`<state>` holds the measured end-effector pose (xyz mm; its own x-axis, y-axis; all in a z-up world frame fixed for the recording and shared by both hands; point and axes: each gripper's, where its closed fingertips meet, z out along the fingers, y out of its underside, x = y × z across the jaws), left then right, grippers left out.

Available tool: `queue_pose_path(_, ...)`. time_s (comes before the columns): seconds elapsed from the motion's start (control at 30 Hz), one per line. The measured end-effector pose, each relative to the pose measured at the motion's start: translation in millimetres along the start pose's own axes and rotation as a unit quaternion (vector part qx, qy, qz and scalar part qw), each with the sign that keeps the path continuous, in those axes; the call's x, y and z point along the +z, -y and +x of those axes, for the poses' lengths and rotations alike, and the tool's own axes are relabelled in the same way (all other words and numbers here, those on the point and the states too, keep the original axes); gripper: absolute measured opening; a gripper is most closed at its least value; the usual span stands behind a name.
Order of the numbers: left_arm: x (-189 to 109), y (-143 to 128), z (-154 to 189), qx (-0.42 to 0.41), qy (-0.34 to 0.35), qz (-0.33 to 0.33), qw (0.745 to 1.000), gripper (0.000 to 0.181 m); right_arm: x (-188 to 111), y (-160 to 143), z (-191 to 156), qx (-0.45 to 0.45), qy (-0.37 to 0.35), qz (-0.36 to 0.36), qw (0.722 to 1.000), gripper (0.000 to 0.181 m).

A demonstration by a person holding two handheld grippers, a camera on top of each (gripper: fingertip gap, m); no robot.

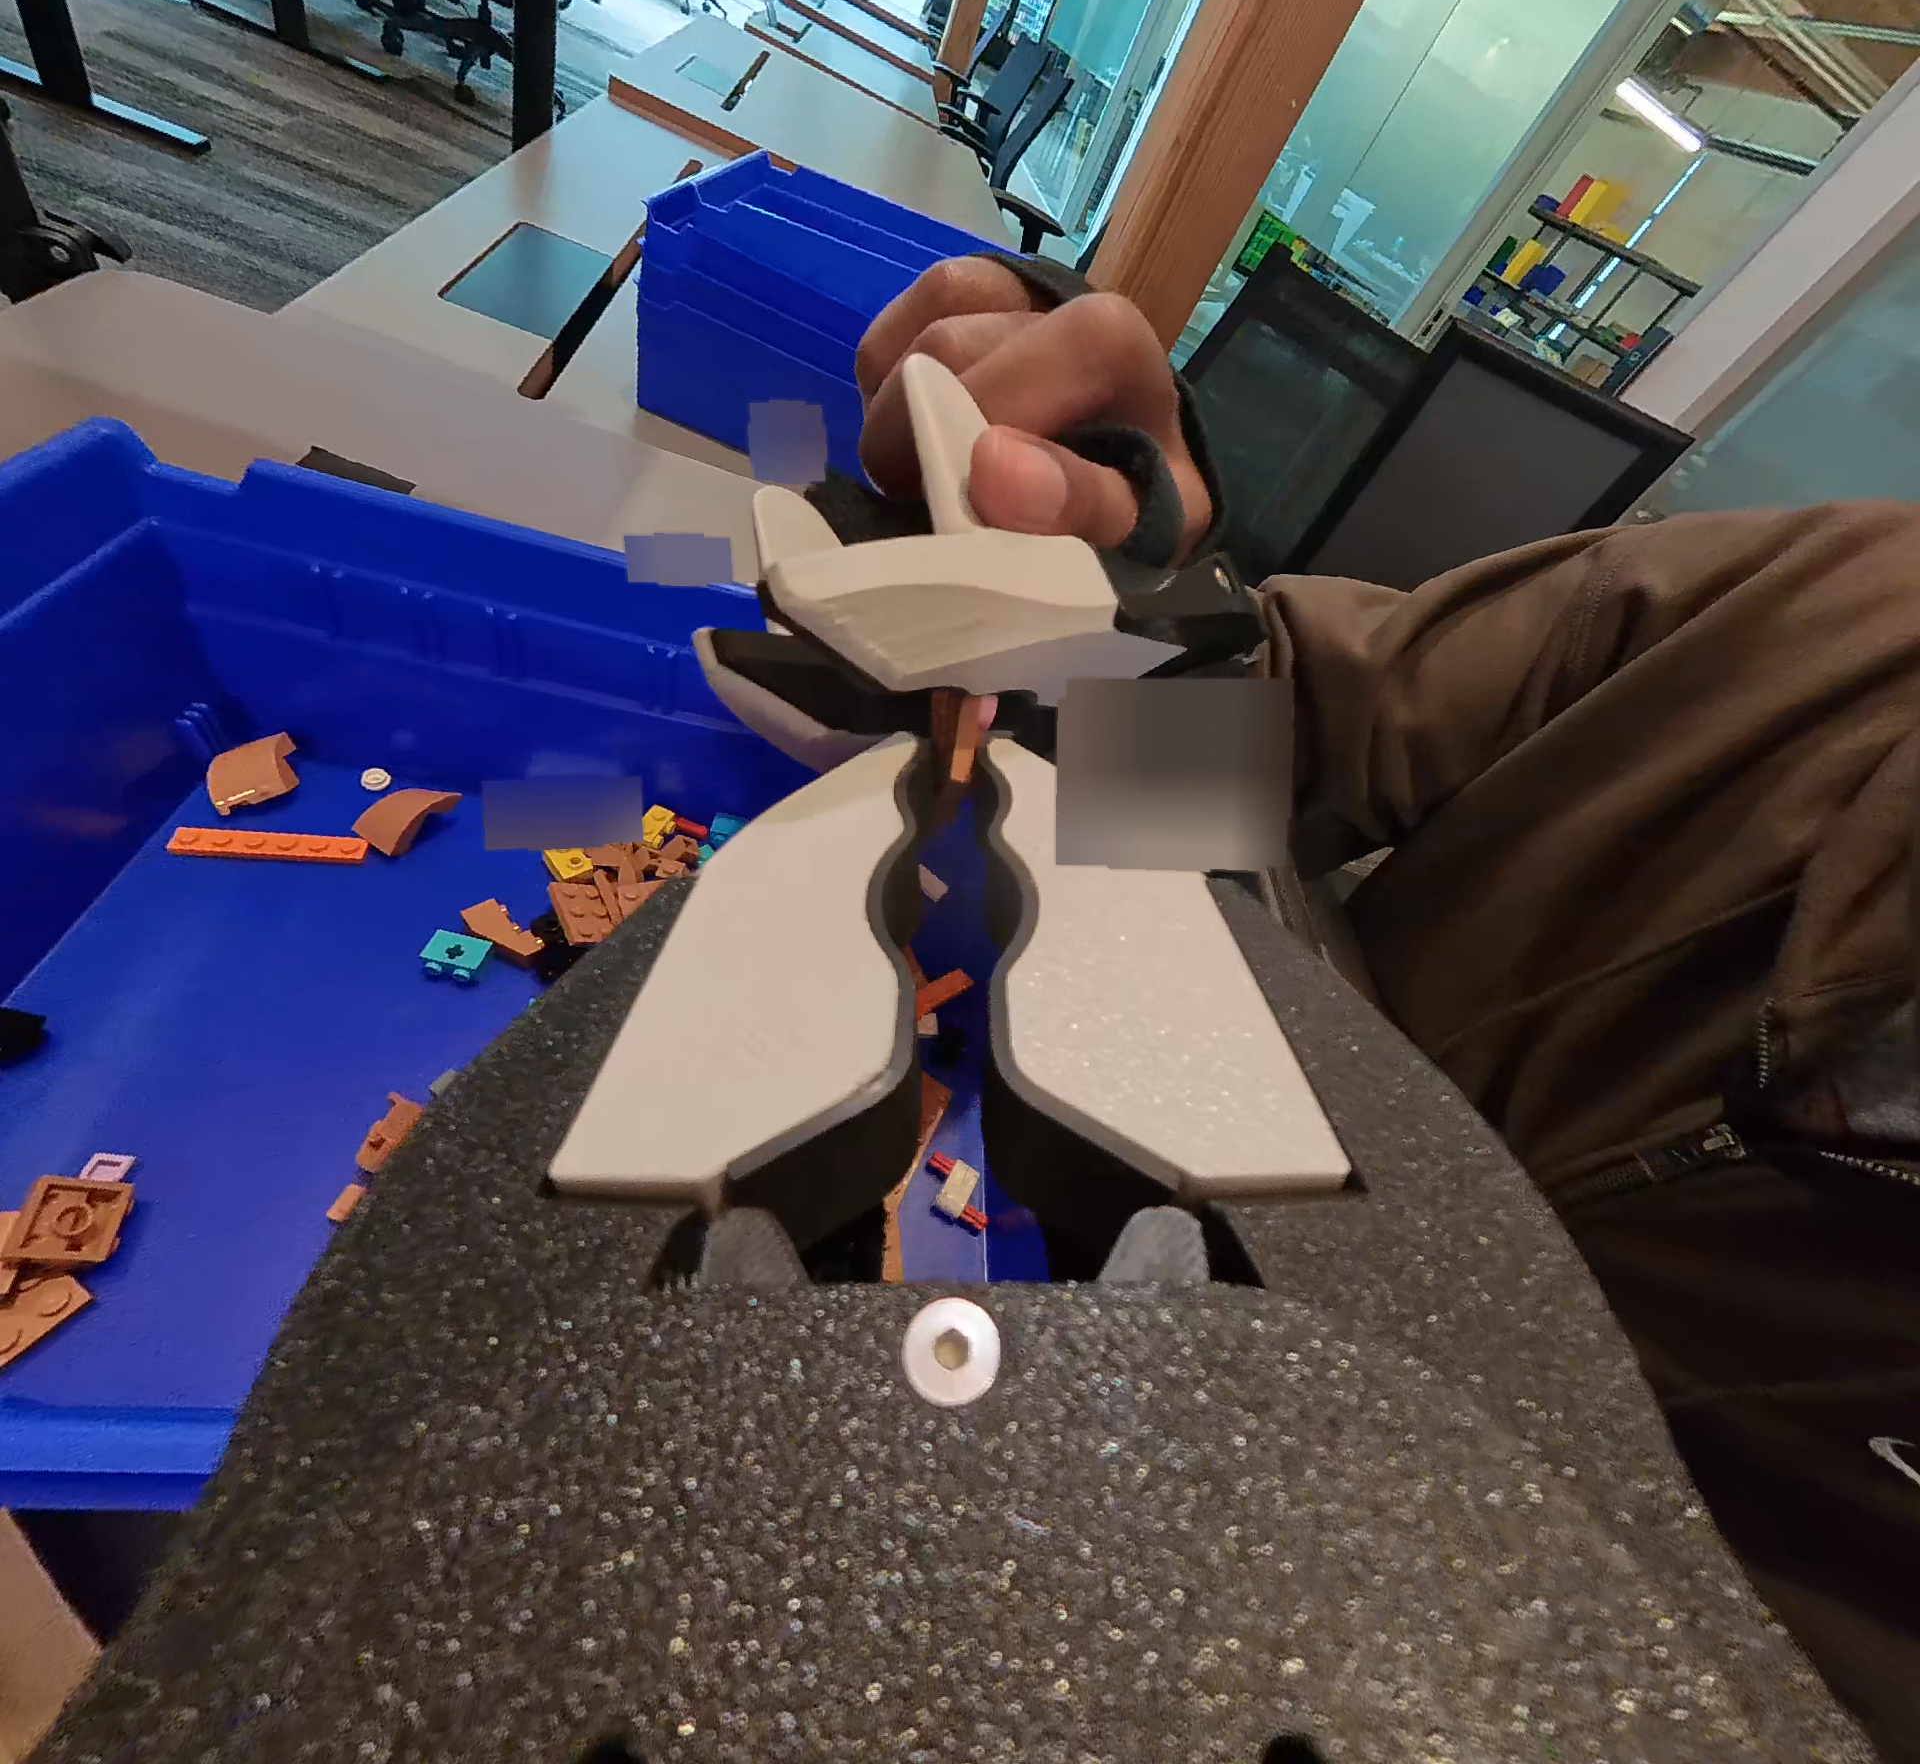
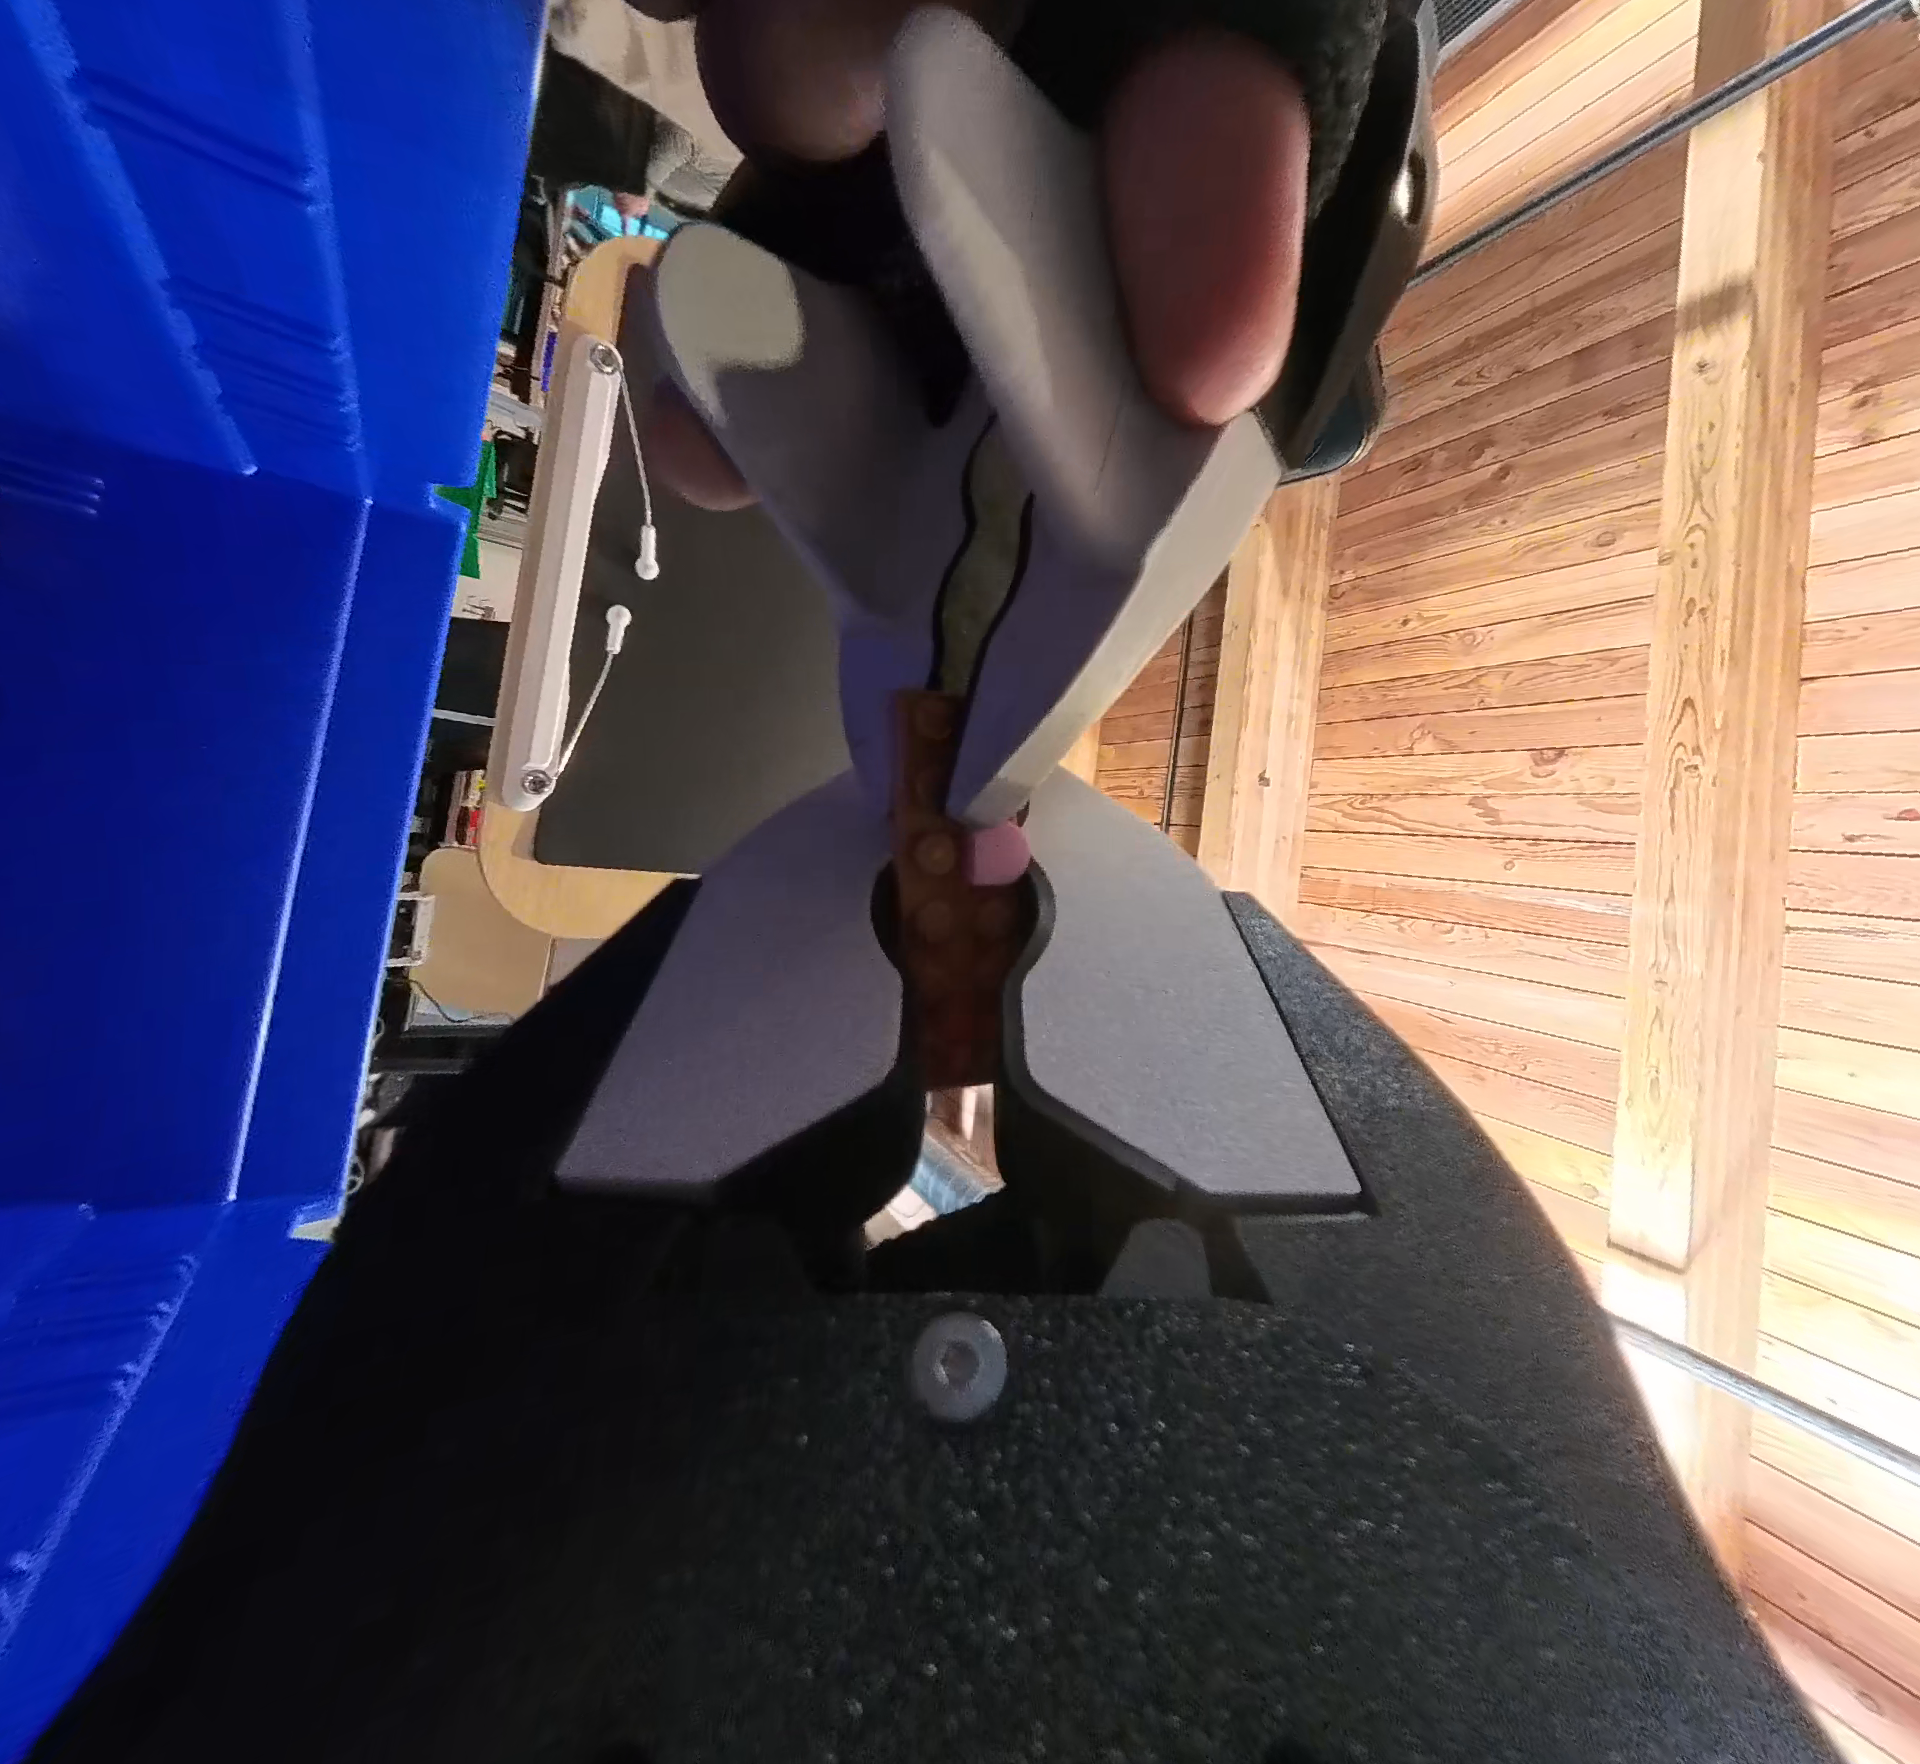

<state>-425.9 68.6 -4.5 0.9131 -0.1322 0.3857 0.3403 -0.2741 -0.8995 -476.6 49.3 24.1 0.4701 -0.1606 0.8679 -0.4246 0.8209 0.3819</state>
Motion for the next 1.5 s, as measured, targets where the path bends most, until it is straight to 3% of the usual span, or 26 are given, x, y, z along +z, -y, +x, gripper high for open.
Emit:
queue_pose_path(0.37,0.6,2.5,3.2,0.008,-0.005,0.009,1.0,0.006,-1.5,-0.7,7.9,0.003,-0.03,0.005,1.0,0.009)
queue_pose_path(0.6,1.9,2.6,-7.8,0.118,0.123,-0.038,0.985,0.005,2.8,-3.8,-9.2,0.081,0.046,0.0,0.996,0.014)
queue_pose_path(0.9,-0.9,6.4,-10.4,0.224,0.236,-0.094,0.941,0.005,4.2,-4.3,-14.3,0.16,0.1,-0.011,0.982,0.016)
queue_pose_path(1.5,-4.7,11.8,-7.2,0.162,0.211,-0.057,0.962,0.005,4.2,-6.8,-11.2,0.173,0.099,-0.015,0.98,0.023)
